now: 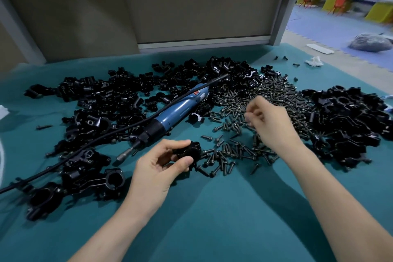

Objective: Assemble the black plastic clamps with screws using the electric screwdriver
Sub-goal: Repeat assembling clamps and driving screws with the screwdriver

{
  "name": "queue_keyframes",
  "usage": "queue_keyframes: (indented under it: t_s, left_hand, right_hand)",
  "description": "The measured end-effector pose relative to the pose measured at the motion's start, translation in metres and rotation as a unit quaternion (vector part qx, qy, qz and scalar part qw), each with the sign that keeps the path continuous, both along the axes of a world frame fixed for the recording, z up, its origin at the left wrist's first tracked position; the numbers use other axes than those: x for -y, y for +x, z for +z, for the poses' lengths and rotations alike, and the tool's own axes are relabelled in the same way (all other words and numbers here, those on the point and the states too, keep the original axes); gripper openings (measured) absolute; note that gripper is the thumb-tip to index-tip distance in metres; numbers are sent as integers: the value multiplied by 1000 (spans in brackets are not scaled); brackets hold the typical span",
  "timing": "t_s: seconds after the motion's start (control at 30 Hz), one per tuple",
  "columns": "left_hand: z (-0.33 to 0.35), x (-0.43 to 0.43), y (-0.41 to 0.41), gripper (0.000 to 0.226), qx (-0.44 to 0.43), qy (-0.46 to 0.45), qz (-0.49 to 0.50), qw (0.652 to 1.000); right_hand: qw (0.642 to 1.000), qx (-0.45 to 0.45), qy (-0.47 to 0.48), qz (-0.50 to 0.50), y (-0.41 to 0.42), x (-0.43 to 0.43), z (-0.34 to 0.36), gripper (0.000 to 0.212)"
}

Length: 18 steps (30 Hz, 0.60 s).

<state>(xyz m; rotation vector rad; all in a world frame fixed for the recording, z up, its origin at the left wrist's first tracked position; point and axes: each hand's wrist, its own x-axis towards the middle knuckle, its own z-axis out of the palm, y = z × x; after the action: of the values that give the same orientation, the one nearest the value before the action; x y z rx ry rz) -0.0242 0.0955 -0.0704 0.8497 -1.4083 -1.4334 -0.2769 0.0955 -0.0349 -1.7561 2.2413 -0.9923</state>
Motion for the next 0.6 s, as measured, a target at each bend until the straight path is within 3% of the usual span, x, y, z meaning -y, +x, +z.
queue_keyframes:
  t_s: [0.07,0.23,0.33,0.6]
  left_hand:
    - [-2,1,0,24,0,1,-3,1000]
    - [-6,4,0,25,2,-19,-12,1000]
    - [-9,5,1,25,3,-30,-18,999]
    - [-9,6,0,26,3,-32,-29,999]
  right_hand:
    - [988,133,-39,60,17,-9,12,10]
    - [926,309,9,218,59,-20,16,11]
    - [915,329,5,235,61,-17,13,13]
    - [927,288,34,236,64,-6,9,16]
